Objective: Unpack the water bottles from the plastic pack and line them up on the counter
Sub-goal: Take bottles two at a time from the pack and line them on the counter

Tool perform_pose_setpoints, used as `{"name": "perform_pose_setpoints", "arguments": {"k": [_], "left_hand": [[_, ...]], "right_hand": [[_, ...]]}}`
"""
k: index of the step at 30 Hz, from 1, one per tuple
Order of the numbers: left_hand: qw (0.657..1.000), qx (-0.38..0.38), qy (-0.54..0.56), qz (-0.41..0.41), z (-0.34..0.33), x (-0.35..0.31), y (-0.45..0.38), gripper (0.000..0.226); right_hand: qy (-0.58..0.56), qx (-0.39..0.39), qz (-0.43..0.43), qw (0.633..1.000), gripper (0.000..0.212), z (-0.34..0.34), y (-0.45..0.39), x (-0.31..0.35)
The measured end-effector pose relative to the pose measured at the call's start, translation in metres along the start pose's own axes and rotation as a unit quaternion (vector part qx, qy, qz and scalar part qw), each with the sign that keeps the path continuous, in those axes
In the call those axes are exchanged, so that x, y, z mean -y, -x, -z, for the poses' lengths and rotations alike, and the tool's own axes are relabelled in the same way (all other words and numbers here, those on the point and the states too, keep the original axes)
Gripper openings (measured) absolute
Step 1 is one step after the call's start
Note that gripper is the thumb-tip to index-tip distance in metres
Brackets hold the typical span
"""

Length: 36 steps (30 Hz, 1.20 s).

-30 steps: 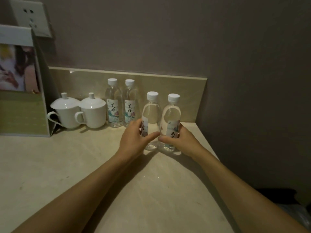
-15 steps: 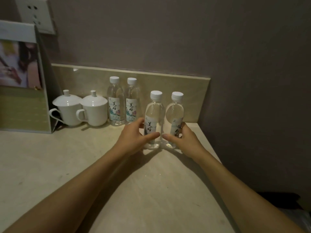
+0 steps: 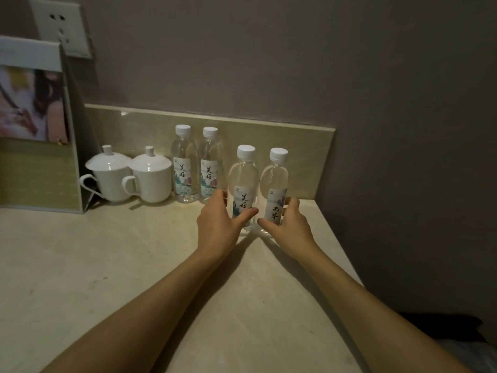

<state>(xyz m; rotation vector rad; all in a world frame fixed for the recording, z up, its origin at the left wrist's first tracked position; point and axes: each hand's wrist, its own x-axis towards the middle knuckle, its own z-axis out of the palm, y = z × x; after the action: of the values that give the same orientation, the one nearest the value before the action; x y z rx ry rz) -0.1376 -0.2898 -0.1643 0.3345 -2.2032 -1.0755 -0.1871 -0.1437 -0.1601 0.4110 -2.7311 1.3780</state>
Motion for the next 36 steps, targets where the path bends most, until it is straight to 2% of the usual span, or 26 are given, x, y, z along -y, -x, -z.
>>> {"name": "perform_pose_setpoints", "arguments": {"k": [3,8,14,22,25,30,36], "left_hand": [[1.000,0.021,-0.007,0.007,0.001,-0.001,-0.006,0.056],[0.997,0.049,-0.049,0.023,0.002,0.006,-0.002,0.069],[0.998,0.035,-0.050,0.021,-0.002,0.006,0.002,0.049],[0.998,0.034,-0.042,0.029,-0.004,0.004,-0.009,0.044],[0.996,0.031,-0.009,0.081,-0.004,0.005,-0.011,0.049],[0.995,0.053,-0.081,0.033,-0.003,0.005,-0.014,0.049],[0.993,0.049,-0.100,0.044,-0.006,0.003,-0.020,0.042]], "right_hand": [[0.011,-0.010,0.001,1.000,0.056,-0.001,-0.001,0.003],[-0.002,0.000,-0.011,1.000,0.059,-0.002,0.001,0.003],[-0.005,-0.024,-0.022,0.999,0.052,-0.004,0.002,0.002],[0.007,-0.027,-0.028,0.999,0.050,-0.009,-0.010,0.013],[0.006,-0.030,-0.029,0.999,0.051,-0.010,-0.011,0.014],[0.004,-0.036,-0.036,0.999,0.051,-0.012,-0.013,0.015],[0.015,-0.038,-0.032,0.999,0.050,-0.015,-0.022,0.021]]}}
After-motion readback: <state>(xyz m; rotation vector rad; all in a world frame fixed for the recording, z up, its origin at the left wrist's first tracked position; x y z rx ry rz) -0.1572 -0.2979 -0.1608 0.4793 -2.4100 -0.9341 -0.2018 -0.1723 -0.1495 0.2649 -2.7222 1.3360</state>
